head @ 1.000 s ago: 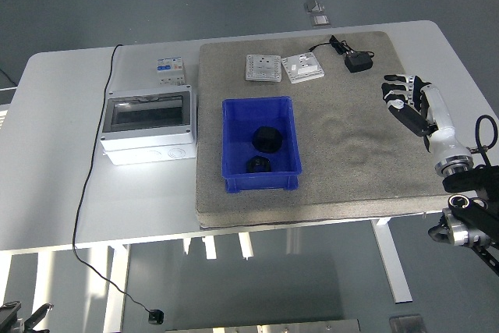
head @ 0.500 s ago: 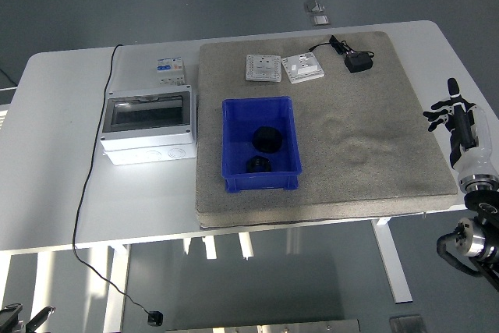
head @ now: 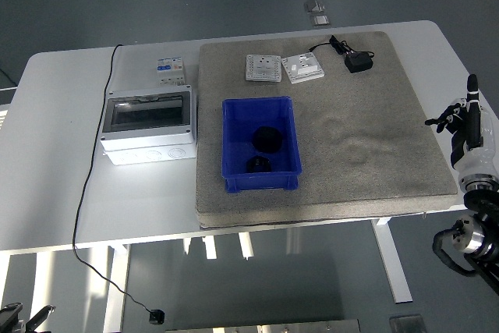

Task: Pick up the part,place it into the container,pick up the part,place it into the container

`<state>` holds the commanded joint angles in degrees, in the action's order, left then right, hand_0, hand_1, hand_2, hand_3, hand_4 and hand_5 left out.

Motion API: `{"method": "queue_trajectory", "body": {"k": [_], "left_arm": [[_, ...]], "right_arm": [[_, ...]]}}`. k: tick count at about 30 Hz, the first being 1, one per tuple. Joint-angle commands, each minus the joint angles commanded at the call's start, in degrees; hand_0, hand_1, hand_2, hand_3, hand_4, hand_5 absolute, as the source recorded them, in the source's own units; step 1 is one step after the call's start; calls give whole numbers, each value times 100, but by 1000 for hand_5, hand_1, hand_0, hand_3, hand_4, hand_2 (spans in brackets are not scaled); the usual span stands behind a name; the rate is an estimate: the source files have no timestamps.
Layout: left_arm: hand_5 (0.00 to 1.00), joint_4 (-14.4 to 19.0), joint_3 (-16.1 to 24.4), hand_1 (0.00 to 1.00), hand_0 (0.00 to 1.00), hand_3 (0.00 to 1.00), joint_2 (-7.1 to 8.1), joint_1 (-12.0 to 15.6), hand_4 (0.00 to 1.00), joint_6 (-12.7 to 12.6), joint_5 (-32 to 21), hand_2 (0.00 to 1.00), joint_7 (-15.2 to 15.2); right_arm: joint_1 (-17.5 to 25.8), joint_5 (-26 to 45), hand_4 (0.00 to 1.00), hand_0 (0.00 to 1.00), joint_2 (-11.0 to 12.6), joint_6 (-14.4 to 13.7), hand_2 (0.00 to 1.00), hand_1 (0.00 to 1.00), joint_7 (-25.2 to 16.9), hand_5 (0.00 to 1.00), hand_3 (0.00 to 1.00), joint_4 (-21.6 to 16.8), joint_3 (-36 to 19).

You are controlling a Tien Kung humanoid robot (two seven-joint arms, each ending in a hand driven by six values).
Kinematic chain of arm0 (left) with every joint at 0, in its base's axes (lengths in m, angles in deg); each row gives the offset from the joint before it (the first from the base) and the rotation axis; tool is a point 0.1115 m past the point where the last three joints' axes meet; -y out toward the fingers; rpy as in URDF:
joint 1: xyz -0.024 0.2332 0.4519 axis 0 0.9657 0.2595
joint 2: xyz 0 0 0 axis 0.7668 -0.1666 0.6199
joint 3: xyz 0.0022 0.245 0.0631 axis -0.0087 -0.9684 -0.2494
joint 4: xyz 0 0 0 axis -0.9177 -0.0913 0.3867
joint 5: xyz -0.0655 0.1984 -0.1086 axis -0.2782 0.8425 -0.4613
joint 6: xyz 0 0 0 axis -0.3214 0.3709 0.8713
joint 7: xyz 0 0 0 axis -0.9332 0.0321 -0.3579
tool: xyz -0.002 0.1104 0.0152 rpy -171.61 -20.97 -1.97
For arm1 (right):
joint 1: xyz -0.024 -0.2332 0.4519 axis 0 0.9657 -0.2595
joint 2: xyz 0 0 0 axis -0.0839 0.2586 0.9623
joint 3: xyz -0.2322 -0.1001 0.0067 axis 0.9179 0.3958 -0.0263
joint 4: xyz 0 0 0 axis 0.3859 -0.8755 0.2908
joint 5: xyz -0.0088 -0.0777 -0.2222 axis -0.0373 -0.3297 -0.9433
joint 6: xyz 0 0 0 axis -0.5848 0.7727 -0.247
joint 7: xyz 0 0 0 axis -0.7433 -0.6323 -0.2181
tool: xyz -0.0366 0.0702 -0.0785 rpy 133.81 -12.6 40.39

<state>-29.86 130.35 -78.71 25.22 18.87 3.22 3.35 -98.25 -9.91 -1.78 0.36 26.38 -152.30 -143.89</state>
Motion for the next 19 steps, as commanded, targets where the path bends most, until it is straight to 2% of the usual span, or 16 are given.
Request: {"method": "queue_trajectory", "body": {"k": [8,9,10,19], "left_arm": [[781,-5,-8,676,668,769,-40,21,791,-26,-71,691,21],[781,-5,-8,676,668,769,-43,23,791,-27,-74,691,22],[783,-6,-7,676,669,770,-47,25,791,-29,-77,691,23],[783,-6,6,676,668,769,-56,29,790,-28,-65,691,20]], "right_arm": [[4,791,998,221,5,419,147,68,102,938,147,-48,68],[4,801,998,221,7,444,147,68,118,938,147,-74,62],[4,800,998,179,11,480,179,70,144,941,235,-116,54],[2,633,998,170,24,681,196,79,353,945,262,-305,50]]}}
